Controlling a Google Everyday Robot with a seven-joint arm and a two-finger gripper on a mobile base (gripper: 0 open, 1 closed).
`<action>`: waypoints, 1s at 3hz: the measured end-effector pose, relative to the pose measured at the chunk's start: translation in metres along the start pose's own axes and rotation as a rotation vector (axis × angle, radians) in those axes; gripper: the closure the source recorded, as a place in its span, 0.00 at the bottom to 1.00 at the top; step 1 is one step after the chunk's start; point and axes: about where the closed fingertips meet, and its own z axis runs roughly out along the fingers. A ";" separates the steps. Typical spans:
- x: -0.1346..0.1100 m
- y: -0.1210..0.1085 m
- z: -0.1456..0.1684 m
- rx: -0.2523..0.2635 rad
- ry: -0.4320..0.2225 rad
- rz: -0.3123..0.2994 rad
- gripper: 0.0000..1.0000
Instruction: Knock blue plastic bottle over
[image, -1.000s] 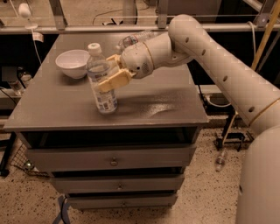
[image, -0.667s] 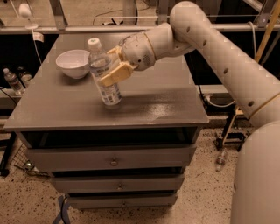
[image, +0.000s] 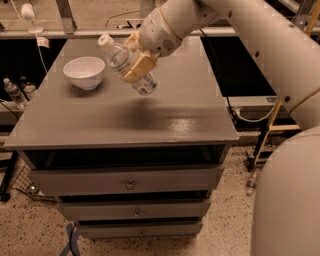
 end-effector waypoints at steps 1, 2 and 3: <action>0.024 -0.008 0.005 0.008 0.217 -0.034 1.00; 0.045 -0.011 0.014 -0.007 0.415 -0.063 1.00; 0.067 -0.007 0.027 -0.059 0.571 -0.083 1.00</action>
Offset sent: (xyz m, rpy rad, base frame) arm 0.0444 -0.0337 -0.0542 -0.6617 -0.2384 -0.1297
